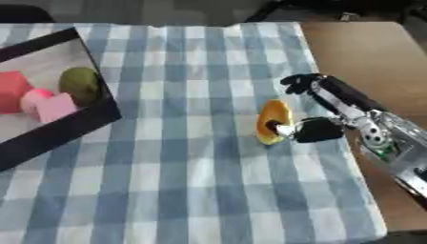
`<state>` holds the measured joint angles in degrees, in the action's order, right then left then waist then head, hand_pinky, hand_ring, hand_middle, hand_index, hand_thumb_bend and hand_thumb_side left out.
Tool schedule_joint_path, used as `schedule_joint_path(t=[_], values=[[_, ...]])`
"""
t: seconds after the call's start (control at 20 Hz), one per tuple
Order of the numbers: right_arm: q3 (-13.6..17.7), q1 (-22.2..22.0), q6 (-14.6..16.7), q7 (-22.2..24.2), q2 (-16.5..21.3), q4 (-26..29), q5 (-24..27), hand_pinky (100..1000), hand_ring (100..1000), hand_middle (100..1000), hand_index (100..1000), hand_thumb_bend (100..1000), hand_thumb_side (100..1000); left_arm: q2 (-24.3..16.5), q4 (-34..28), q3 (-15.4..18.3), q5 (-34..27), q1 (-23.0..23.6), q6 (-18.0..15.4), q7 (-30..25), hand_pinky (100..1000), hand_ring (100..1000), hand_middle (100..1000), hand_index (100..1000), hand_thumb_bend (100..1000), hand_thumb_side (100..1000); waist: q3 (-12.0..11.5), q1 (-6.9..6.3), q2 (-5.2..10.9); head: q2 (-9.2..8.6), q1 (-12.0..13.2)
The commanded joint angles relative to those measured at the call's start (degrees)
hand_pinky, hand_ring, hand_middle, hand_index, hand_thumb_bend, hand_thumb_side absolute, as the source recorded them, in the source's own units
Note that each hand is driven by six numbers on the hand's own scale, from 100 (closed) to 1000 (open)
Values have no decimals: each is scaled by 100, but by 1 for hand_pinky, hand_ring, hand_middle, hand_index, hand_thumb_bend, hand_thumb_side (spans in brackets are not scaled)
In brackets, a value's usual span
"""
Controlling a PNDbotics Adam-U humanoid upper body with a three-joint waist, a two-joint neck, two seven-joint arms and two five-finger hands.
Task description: Pick up objects on the table and place them in the box.
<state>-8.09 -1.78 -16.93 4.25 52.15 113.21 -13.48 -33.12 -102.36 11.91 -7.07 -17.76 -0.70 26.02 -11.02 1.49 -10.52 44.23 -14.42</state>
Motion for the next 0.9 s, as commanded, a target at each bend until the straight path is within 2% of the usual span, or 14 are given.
schedule_joint_path(t=[0.05,0.35,0.75,0.9], values=[[-1,90,-72,24,68,-93,-3,851,819,734,881,480,422,-85,-41,28,9,-86,-1,-35,868,989,844,852,100,796,-13,-62,-34,-11,13],[-126,226,-65,118,-22,-485,-91,850,819,731,872,487,404,-65,-41,20,11,-101,-2,-64,868,990,844,851,100,796,-52,-71,-64,-11,24],[-211,301,-16,231,-115,-783,-90,845,812,699,846,504,330,-44,-36,9,21,-115,2,-141,868,992,845,849,100,795,-51,-98,-90,-11,38],[-213,327,-30,261,-134,-851,-37,842,804,680,834,494,272,-36,-33,4,18,-119,2,-148,868,994,845,848,100,794,-45,-109,-97,-11,44]])
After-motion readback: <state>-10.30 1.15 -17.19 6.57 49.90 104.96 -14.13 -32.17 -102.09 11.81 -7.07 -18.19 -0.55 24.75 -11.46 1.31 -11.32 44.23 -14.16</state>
